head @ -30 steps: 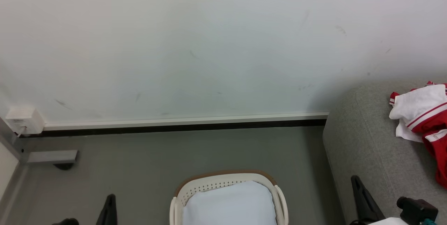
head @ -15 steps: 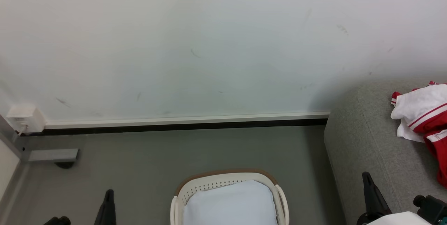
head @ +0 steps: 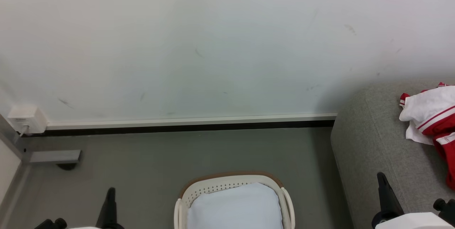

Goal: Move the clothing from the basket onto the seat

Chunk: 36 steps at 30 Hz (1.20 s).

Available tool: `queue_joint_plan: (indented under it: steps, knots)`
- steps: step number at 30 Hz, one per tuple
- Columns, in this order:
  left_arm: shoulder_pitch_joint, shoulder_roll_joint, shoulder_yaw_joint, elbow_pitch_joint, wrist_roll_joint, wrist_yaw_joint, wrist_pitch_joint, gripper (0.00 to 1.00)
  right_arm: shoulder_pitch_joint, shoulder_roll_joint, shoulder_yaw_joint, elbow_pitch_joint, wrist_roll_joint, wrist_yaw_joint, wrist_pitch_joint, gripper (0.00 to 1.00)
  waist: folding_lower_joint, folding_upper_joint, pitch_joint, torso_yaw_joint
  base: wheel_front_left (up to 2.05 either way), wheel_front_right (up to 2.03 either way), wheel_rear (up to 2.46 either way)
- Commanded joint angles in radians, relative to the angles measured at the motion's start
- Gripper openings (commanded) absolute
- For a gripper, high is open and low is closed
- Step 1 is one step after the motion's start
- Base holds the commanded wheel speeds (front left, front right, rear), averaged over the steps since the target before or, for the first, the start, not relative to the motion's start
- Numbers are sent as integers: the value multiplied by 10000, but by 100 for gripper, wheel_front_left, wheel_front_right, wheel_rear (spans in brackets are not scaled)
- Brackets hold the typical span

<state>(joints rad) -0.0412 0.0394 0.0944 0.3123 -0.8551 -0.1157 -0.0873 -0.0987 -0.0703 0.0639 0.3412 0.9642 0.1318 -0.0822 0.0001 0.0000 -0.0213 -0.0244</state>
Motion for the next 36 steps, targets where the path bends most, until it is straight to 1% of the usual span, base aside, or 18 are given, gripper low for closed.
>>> queue_joint_plan:
  steps: [1,21,36]
  knots:
    - [-255,86,54,-175,-468,-51,112,0,-200,-33,-116,-184,359,-7,80,0,-1,0,4,5,0,0,0]
    - [-438,107,110,-349,-2739,-62,721,0,-229,40,-661,-427,2297,-10,685,0,-1,0,55,64,0,0,0]
    - [-541,118,142,-459,-4086,-75,1092,0,-246,89,-985,-555,3460,-13,1048,0,-1,0,90,105,0,0,0]
